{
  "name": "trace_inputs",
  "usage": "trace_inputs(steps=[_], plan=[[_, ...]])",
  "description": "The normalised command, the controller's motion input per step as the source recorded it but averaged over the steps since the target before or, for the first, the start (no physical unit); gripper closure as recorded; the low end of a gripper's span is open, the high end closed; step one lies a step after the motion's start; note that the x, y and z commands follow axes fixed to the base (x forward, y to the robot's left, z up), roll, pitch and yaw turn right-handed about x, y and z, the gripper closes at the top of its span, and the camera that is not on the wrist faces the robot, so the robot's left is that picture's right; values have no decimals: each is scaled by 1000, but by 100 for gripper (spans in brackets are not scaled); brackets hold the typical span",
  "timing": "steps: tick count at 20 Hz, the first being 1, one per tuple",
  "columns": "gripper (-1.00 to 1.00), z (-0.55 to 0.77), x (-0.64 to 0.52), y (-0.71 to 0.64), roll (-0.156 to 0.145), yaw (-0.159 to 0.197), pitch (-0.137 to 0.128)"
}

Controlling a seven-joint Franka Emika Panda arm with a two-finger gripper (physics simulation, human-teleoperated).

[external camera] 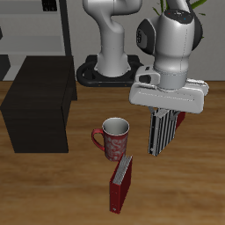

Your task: Place the striped book in the top region of the shelf

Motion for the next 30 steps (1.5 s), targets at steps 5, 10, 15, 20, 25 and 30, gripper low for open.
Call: trace_inputs(steps=[5, 10, 15, 20, 25, 30], plan=[[100, 338, -237, -182, -1, 46, -45], [100, 272, -366, -269, 20, 79, -28], [100, 225, -422, -104, 43, 84, -33], [100, 106, -428, -89, 19, 75, -6], [100, 95, -369, -57, 5, 75, -16], [100, 126, -458, -153, -15, 39, -15]])
